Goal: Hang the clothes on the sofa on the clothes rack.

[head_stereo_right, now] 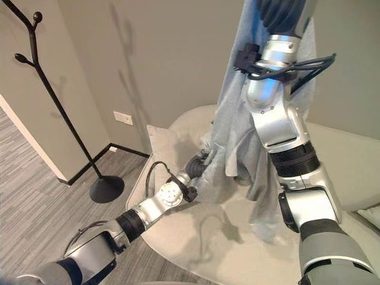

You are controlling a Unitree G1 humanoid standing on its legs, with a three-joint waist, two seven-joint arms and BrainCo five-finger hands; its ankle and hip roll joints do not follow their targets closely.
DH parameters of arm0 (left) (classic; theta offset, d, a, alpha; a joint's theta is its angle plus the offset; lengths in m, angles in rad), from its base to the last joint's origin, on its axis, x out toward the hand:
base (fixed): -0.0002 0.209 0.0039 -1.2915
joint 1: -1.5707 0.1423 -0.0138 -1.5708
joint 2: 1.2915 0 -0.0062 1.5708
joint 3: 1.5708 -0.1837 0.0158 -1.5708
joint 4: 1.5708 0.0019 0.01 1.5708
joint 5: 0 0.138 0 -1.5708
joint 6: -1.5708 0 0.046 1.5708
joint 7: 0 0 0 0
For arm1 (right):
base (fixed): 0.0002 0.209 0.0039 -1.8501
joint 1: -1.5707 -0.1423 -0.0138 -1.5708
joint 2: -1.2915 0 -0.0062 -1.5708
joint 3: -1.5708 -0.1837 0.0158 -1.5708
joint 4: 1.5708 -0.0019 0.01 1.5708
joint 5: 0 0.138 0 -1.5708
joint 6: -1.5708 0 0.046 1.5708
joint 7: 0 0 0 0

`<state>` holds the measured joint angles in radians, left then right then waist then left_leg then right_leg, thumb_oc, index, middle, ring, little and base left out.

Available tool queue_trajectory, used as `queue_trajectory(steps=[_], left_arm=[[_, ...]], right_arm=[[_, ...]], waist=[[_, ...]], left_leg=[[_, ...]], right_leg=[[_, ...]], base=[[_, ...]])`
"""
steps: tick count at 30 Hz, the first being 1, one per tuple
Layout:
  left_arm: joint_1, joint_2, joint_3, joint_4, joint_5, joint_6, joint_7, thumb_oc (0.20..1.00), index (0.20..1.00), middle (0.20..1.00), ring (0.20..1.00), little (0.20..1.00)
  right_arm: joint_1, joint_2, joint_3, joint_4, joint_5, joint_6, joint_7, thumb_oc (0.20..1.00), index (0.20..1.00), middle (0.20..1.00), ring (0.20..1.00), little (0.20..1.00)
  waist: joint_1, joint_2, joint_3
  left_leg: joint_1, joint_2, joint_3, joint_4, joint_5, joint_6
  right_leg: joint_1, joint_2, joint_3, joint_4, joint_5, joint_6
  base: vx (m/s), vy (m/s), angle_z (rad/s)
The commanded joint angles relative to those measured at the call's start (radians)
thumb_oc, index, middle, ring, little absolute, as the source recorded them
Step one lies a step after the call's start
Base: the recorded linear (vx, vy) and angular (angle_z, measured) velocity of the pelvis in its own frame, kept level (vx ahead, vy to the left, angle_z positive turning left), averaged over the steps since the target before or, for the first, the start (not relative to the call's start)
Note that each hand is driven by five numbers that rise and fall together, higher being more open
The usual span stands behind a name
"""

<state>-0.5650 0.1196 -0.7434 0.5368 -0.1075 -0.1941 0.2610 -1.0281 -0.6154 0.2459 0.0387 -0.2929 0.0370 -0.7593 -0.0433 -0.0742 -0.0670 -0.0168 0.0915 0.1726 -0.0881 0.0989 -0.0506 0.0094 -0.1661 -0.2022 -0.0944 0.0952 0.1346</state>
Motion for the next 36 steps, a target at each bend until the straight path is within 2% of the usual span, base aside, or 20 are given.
queue_trajectory(steps=[1,6,9,10,12,14,17,18,21,23,24,26,27,28,29,30,31,32,34,36], left_arm=[[-0.002,0.042,0.048,-0.043,-0.058,-0.02,0.001,0.2,0.2,0.2,0.2,0.2],[0.104,0.157,0.184,-0.226,-0.057,-0.019,-0.002,0.2,0.2,0.2,0.2,0.2],[0.197,0.233,0.324,-0.358,-0.049,-0.03,0.01,0.2,0.2,0.2,0.2,0.2],[0.269,0.277,0.423,-0.451,-0.026,-0.03,0.022,0.2,0.2,0.2,0.2,0.2],[0.304,0.297,0.474,-0.505,-0.005,-0.028,0.028,0.2,0.2,0.2,0.2,0.2],[0.366,0.342,0.626,-0.618,0.083,-0.042,0.062,0.2,0.2,0.2,0.2,0.2],[0.421,0.364,0.726,-0.703,0.151,-0.04,0.084,0.2,0.2,0.2,0.2,0.2],[0.469,0.381,0.833,-0.787,0.229,-0.04,0.11,0.2,0.2,0.2,0.2,0.2],[0.494,0.387,0.916,-0.842,0.29,-0.042,0.141,0.2,0.2,0.2,0.2,0.2],[0.499,0.382,0.965,-0.876,0.329,-0.045,0.174,0.2,0.2,0.2,0.2,0.2],[0.511,0.375,1.003,-0.9,0.357,-0.052,0.194,0.2,0.2,0.2,0.2,0.2],[0.529,0.37,1.024,-0.915,0.367,-0.055,0.201,0.2,0.2,0.2,0.2,0.2],[0.549,0.367,1.052,-0.926,0.381,-0.065,0.217,0.2,0.2,0.2,0.2,0.2],[0.552,0.367,1.054,-0.927,0.383,-0.066,0.219,0.2,0.2,0.2,0.2,0.2],[0.561,0.367,1.069,-0.926,0.396,-0.071,0.24,0.2,0.2,0.2,0.2,0.2],[0.562,0.368,1.068,-0.925,0.397,-0.072,0.243,0.2,0.2,0.2,0.2,0.2],[0.556,0.366,1.075,-0.922,0.406,-0.073,0.271,0.2,0.2,0.2,0.2,0.2],[0.556,0.367,1.073,-0.92,0.408,-0.074,0.275,0.2,0.2,0.2,0.2,0.2],[0.528,0.37,1.059,-0.912,0.443,-0.069,0.324,0.2,0.2,0.2,0.2,0.2],[0.518,0.374,1.047,-0.901,0.464,-0.065,0.34,0.2,0.2,0.2,0.2,0.2]], right_arm=[[-0.195,-0.087,-0.06,0.042,-0.042,0.014,-0.009,0.2,0.2,0.2,0.2,0.2],[-0.144,-0.139,-0.095,0.012,-0.075,0.012,0.014,0.2,0.2,0.2,0.2,0.2],[-0.049,-0.155,-0.14,-0.056,-0.102,-0.008,0.049,0.2,0.2,0.2,0.2,0.2],[0.027,-0.153,-0.17,-0.115,-0.123,-0.029,0.087,0.2,0.2,0.2,0.2,0.2],[0.069,-0.15,-0.186,-0.153,-0.134,-0.039,0.11,0.2,0.2,0.2,0.2,0.2],[0.163,-0.138,-0.223,-0.236,-0.143,-0.084,0.156,0.2,0.2,0.2,0.2,0.2],[0.218,-0.115,-0.244,-0.302,-0.134,-0.122,0.19,0.2,0.2,0.2,0.2,0.2],[0.259,-0.102,-0.261,-0.359,-0.126,-0.155,0.223,0.2,0.2,0.2,0.2,0.2],[0.299,-0.089,-0.288,-0.417,-0.134,-0.178,0.243,0.2,0.2,0.2,0.2,0.2],[0.332,-0.089,-0.311,-0.45,-0.157,-0.185,0.252,0.2,0.2,0.2,0.2,0.2],[0.34,-0.095,-0.311,-0.469,-0.181,-0.183,0.252,0.2,0.2,0.2,0.2,0.2],[0.351,-0.095,-0.307,-0.48,-0.19,-0.179,0.257,0.2,0.2,0.2,0.2,0.2],[0.366,-0.097,-0.308,-0.491,-0.203,-0.182,0.254,0.2,0.2,0.2,0.2,0.2],[0.369,-0.095,-0.308,-0.493,-0.204,-0.182,0.254,0.2,0.2,0.2,0.2,0.2],[0.385,-0.104,-0.308,-0.505,-0.231,-0.181,0.256,0.2,0.2,0.2,0.2,0.2],[0.389,-0.102,-0.308,-0.508,-0.235,-0.179,0.256,0.2,0.2,0.2,0.2,0.2],[0.405,-0.111,-0.315,-0.517,-0.269,-0.17,0.247,0.2,0.2,0.2,0.2,0.2],[0.408,-0.11,-0.315,-0.519,-0.273,-0.169,0.245,0.2,0.2,0.2,0.2,0.2],[0.461,-0.098,-0.329,-0.53,-0.33,-0.15,0.212,0.2,0.2,0.2,0.2,0.2],[0.474,-0.096,-0.333,-0.53,-0.352,-0.142,0.196,0.2,0.2,0.2,0.2,0.2]], waist=[[0.048,-0.011,-0.037],[0.064,-0.005,-0.032],[0.086,0.002,-0.024],[0.095,0.005,-0.021],[0.099,0.007,-0.021],[0.123,0.012,-0.009],[0.134,0.01,-0.008],[0.151,0.012,-0.002],[0.169,0.015,0.021],[0.17,0.016,0.042],[0.166,0.015,0.046],[0.165,0.015,0.048],[0.164,0.01,0.05],[0.163,0.01,0.051],[0.158,0.003,0.056],[0.158,0.004,0.057],[0.151,-0.002,0.058],[0.15,0.0,0.06],[0.136,0.014,0.051],[0.141,0.019,0.048]], left_leg=[[-0.02,0.059,-0.042,0.001,-0.052,-0.041],[-0.024,0.067,-0.054,0.001,-0.041,-0.048],[-0.032,0.077,-0.066,0.001,-0.029,-0.055],[-0.037,0.087,-0.078,0.001,-0.016,-0.064],[-0.043,0.093,-0.086,0.001,-0.009,-0.07],[-0.061,0.107,-0.108,0.001,0.013,-0.085],[-0.077,0.119,-0.128,0.001,0.029,-0.097],[-0.094,0.134,-0.146,0.001,0.04,-0.112],[-0.133,0.142,-0.156,0.001,0.072,-0.13],[-0.174,0.141,-0.136,0.001,0.099,-0.125],[-0.154,0.154,-0.09,0.007,0.082,-0.116],[-0.136,0.157,-0.08,0.009,0.077,-0.11],[-0.101,0.175,-0.096,0.03,0.044,-0.113],[-0.101,0.175,-0.096,0.036,0.04,-0.112],[-0.073,0.219,-0.128,0.072,0.018,-0.117],[-0.075,0.221,-0.131,0.08,0.012,-0.118],[-0.056,0.29,-0.161,0.102,0.036,-0.12],[-0.055,0.293,-0.165,0.101,0.038,-0.122],[-0.029,0.369,-0.21,0.074,0.123,-0.147],[-0.028,0.37,-0.234,0.067,0.13,-0.162]], right_leg=[[0.035,-0.004,0.018,0.019,-0.057,0.015],[0.042,0.009,0.008,0.024,-0.067,0.008],[0.047,0.021,-0.004,0.03,-0.08,0.003],[0.05,0.032,-0.014,0.034,-0.088,-0.004],[0.053,0.04,-0.022,0.033,-0.092,-0.008],[0.058,0.061,-0.038,0.026,-0.104,-0.018],[0.06,0.08,-0.049,0.015,-0.107,-0.025],[0.059,0.097,-0.058,0.009,-0.119,-0.03],[0.049,0.102,-0.073,0.007,-0.122,-0.031],[0.04,0.092,-0.107,0.007,-0.114,-0.03],[0.036,0.077,-0.127,0.007,-0.11,-0.025],[0.033,0.064,-0.132,0.007,-0.095,-0.021],[0.023,0.037,-0.126,0.009,-0.073,-0.014],[0.025,0.036,-0.125,0.009,-0.071,-0.012],[0.017,0.003,-0.114,0.011,-0.058,0.0],[0.02,0.005,-0.114,0.01,-0.057,0.002],[0.014,-0.032,-0.11,0.015,-0.052,0.02],[0.016,-0.03,-0.113,0.017,-0.053,0.02],[0.027,-0.065,-0.112,0.035,-0.062,0.05],[0.034,-0.076,-0.112,0.039,-0.063,0.06]], base=[[-0.01,-0.053,0.01],[-0.02,-0.054,0.03],[-0.05,-0.071,0.15],[-0.08,-0.094,0.19],[-0.07,-0.078,0.17],[-0.09,-0.088,0.21],[-0.07,-0.088,0.2],[-0.12,-0.082,0.22],[-0.14,-0.042,0.19],[-0.18,0.052,0.4],[-0.12,0.094,0.44],[-0.06,0.155,0.45],[-0.03,0.172,0.47],[-0.03,0.27,0.12],[-0.01,0.156,0.05],[0.01,0.382,-0.09],[0.01,0.227,-0.02],[0.04,0.34,-0.14],[0.11,0.406,0.11],[0.13,0.426,-0.02]])
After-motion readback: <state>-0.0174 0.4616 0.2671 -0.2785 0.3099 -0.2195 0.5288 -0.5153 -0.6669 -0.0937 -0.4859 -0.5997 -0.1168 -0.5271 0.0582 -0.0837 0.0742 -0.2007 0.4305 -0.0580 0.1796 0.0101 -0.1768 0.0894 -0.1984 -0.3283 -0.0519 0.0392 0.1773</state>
